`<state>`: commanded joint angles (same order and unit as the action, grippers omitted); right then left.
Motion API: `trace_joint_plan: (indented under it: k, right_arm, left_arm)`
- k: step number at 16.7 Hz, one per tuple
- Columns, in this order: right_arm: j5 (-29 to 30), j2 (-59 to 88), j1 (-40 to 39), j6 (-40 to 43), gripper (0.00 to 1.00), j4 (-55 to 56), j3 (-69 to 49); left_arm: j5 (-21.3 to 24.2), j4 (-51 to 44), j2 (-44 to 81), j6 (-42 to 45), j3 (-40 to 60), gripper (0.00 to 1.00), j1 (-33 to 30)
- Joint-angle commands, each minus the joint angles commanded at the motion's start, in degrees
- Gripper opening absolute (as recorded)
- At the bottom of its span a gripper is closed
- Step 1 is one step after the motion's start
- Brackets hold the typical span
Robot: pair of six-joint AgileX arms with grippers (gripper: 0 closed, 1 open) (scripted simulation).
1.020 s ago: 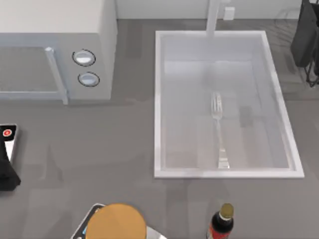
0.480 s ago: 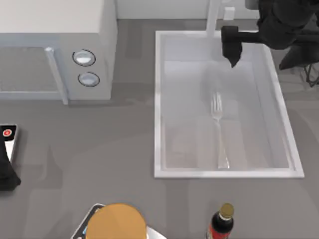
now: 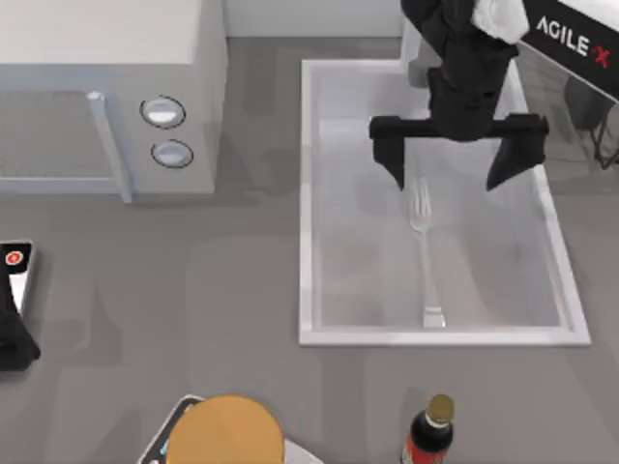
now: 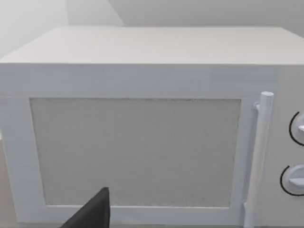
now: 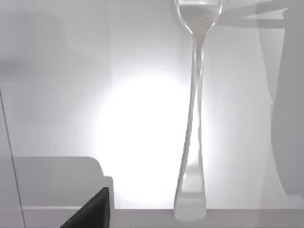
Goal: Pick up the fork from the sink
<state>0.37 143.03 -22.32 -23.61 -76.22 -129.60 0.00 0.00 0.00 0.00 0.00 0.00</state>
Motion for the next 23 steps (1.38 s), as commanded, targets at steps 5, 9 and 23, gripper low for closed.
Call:
trace_joint_plan:
  k: [5,9,23]
  right_arm:
    - [0.00,0.55,-0.09,-0.10,1.00,-0.30,-0.50]
    - [0.00,1.44,0.21,-0.05,1.00,2.07,1.30]
    - [0.14,10.53,-0.16,-0.25,1.00,25.04,14.86]
  left_arm:
    - [0.00,0.00,0.00,0.00,0.00,1.00,0.00]
    - [0.00,0.00,0.00,0.00,0.00,1.00,0.00]
    - [0.00,0.00,0.00,0.00,0.00,1.00,0.00]
